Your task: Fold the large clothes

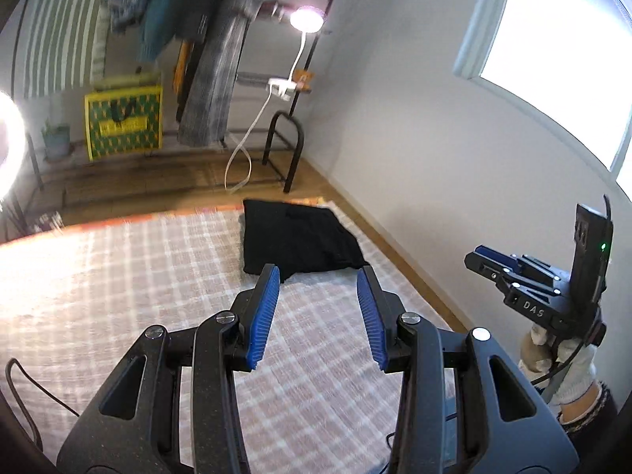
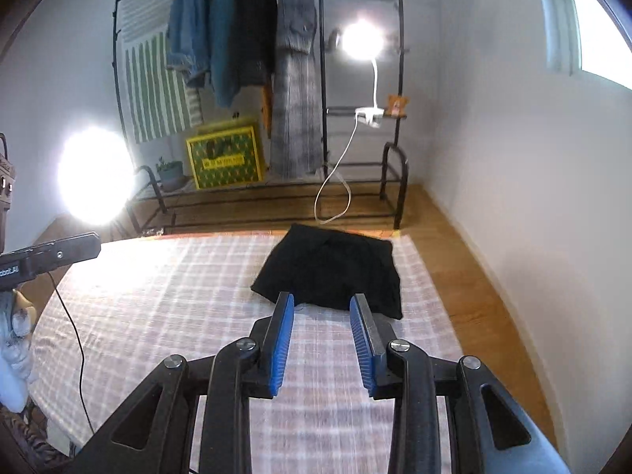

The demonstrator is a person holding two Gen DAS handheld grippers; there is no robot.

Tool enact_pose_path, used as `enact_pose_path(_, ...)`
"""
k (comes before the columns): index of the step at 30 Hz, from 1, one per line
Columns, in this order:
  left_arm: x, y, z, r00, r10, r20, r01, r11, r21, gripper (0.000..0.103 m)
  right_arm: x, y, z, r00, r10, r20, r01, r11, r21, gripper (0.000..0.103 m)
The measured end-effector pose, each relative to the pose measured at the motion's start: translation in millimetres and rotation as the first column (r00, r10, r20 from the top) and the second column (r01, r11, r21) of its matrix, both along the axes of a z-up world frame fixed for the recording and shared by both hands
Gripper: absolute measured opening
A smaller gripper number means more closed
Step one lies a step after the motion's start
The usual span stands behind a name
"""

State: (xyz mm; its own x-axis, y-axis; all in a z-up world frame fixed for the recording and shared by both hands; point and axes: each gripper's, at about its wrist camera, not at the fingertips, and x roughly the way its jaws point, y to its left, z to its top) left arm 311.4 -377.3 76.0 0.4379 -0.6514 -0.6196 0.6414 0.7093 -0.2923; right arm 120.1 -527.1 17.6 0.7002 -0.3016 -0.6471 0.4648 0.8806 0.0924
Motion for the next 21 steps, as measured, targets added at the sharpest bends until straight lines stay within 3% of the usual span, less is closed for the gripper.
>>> enact_pose_path(4, -39, 27, 34, 0.998, -0.002, 0.056, 0.003, 1.000, -0.015, 0.050, -34, 41, 43, 0.999, -0.016, 0.033, 0.018, 0.998, -0.058, 0.045)
enact_pose_path(7, -68, 47, 52, 0.997, -0.020, 0.072, 0.021, 1.000, -0.020, 0.051, -57, 72, 71, 0.998, -0.021, 0.059, 0.026, 0.996, -0.087, 0.047)
enact_pose_path(9, -88, 62, 64, 0.995, -0.020, 0.097, 0.023, 0.999, -0.024, 0.064, -73, 93, 87, 0.997, -0.031, 0.076, 0.039, 0.993, -0.108, 0.052)
enact_pose_path(11, -103, 75, 73, 0.993, -0.020, 0.113, 0.025, 0.999, -0.039, 0.069, -87, 112, 101, 0.995, -0.031, 0.099, 0.043, 0.992, -0.120, 0.062)
enact_pose_path(13, -116, 87, 81, 0.992, -0.017, 0.124, 0.022, 0.999, -0.045, 0.070, -100, 132, 113, 0.993, -0.026, 0.114, 0.042, 0.989, -0.141, 0.062)
enact_pose_path(15, -129, 99, 89, 0.991, -0.014, 0.132, 0.021, 0.998, -0.054, 0.077, -109, 149, 122, 0.992, -0.030, 0.119, 0.051, 0.984, -0.172, 0.066)
enact_pose_path(17, -140, 109, 94, 0.990, -0.011, 0.141, 0.020, 0.998, -0.062, 0.082, -117, 162, 128, 0.991, -0.035, 0.131, 0.061, 0.979, -0.195, 0.079)
enact_pose_path(21, -161, 129, 101, 0.985, 0.002, 0.171, 0.009, 0.998, -0.067, 0.087, -131, 185, 137, 0.987, -0.045, 0.154, 0.079, 0.972, -0.222, 0.086)
